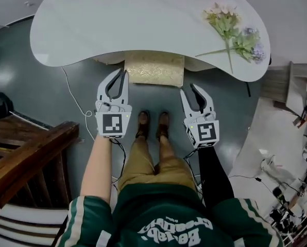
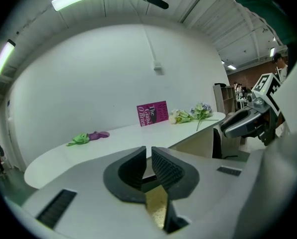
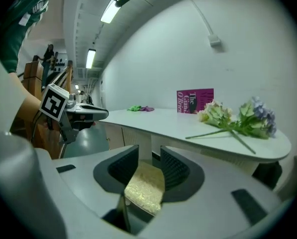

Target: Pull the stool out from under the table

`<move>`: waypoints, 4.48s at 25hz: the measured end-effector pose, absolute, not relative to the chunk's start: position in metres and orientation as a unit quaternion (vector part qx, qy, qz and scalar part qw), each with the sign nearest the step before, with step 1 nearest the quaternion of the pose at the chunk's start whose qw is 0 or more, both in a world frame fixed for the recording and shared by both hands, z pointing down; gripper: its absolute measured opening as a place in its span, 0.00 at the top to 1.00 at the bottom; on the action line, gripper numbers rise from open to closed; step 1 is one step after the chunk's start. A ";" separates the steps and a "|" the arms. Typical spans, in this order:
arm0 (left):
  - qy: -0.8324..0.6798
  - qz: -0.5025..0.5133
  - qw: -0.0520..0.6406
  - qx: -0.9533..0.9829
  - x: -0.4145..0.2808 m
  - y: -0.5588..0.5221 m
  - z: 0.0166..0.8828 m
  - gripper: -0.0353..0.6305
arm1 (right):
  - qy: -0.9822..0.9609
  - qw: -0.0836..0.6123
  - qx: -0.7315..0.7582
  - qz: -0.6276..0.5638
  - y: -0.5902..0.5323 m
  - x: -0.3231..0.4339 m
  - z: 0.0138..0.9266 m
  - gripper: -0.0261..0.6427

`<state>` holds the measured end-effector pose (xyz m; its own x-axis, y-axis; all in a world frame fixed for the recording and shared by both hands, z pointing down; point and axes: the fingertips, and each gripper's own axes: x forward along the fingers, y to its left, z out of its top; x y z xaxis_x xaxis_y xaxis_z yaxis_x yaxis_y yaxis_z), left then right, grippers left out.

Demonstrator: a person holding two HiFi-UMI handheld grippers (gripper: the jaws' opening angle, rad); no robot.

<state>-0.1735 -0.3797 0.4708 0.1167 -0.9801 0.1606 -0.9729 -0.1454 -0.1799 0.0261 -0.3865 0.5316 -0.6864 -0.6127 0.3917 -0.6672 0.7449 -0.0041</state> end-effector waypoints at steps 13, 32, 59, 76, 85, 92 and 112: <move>0.592 -0.134 -0.061 -0.792 -0.213 -0.397 0.636 0.62 | -0.876 0.261 0.392 0.104 -0.401 0.023 0.672 0.58; 0.590 -0.189 -0.092 -0.779 -0.219 -0.345 0.797 0.55 | -0.853 0.280 0.429 0.103 -0.385 0.068 0.838 0.45; 0.563 -0.224 -0.206 -0.769 -0.223 -0.350 0.914 0.51 | -0.860 0.345 0.361 0.109 -0.413 0.067 0.941 0.55; 0.539 -0.290 -0.270 -0.743 -0.185 -0.182 0.929 0.53 | -0.834 0.408 0.337 0.155 -0.252 0.106 0.948 0.56; 0.532 -0.312 -0.291 -0.731 -0.169 -0.089 0.933 0.53 | -0.822 0.424 0.333 0.183 -0.156 0.120 0.948 0.56; 0.521 -0.335 -0.311 -0.721 -0.157 -0.026 0.938 0.53 | -0.805 0.442 0.338 0.205 -0.089 0.136 0.953 0.56; 0.560 -0.357 -0.266 -0.699 -0.138 0.044 0.802 0.53 | -0.816 0.421 0.357 0.168 -0.068 0.188 0.780 0.48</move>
<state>-0.1383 0.0437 0.8017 0.1179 -0.5924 0.7970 -0.9723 -0.2321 -0.0287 0.1884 -0.0676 0.7802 -0.3898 -0.4418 0.8080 -0.7254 0.6878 0.0261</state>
